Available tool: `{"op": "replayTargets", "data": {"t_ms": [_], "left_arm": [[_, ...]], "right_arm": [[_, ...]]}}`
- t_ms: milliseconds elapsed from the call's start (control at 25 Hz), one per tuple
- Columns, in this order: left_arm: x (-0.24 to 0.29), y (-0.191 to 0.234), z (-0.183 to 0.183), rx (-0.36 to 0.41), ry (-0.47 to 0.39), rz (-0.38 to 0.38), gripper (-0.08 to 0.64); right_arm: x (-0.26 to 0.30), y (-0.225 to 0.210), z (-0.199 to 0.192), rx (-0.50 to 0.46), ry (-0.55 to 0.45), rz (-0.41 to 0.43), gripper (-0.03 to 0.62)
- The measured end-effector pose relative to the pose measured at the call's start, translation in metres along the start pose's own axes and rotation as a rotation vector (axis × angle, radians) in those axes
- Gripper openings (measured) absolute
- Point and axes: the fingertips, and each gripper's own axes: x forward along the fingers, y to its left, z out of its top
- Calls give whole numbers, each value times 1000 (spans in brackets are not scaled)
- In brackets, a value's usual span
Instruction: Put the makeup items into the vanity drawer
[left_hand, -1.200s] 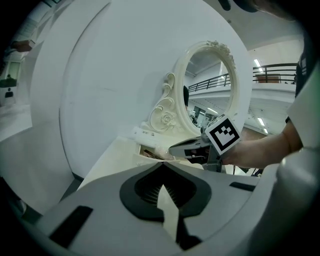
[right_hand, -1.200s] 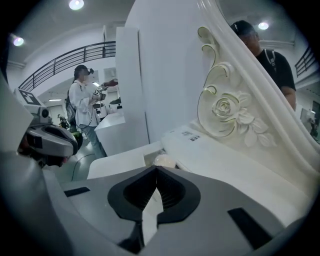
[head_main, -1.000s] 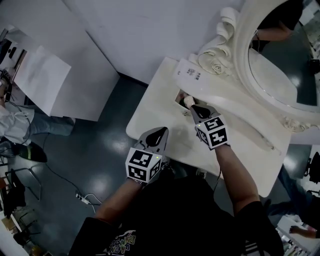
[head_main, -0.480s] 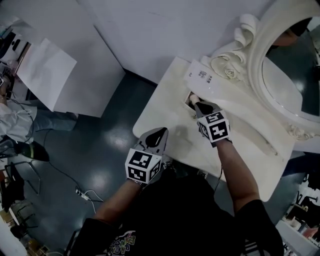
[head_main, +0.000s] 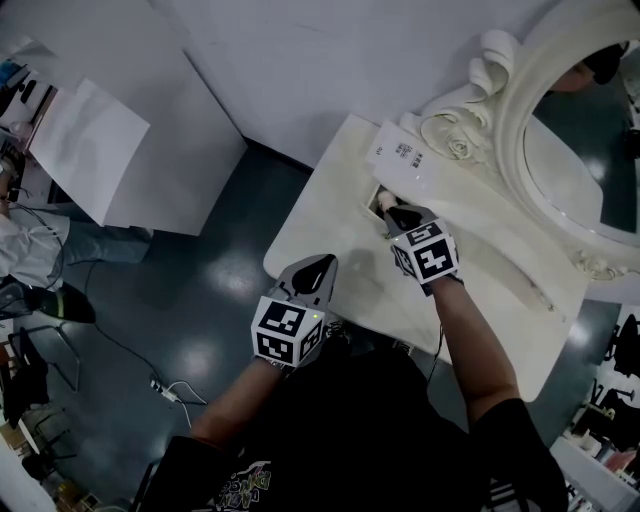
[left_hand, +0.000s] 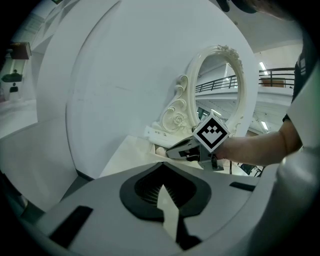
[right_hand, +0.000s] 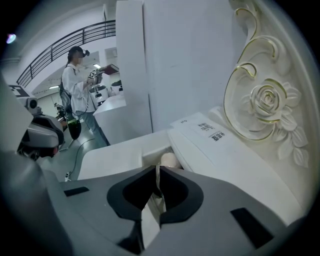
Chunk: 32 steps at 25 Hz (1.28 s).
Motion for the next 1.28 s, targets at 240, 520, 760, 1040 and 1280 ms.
{"op": "replayTargets", "data": {"t_ms": [240, 520, 760, 1040, 1280], "left_arm": [[1, -5, 3, 16, 1, -13, -3], [-1, -13, 3, 27, -4, -22, -2], [-6, -19, 3, 43, -6, -35, -2], [-10, -36, 4, 69, -14, -72, -2], [-12, -58, 2, 99, -15, -120, -2]], "right_arm": [[-4, 6, 5, 24, -27, 22, 91], [-9, 12, 4, 41, -53, 25, 123], [-25, 14, 7, 107, -109, 22, 123], [-57, 20, 4, 182, -180, 20, 117], [-95, 22, -12, 220, -238, -39, 31]]}}
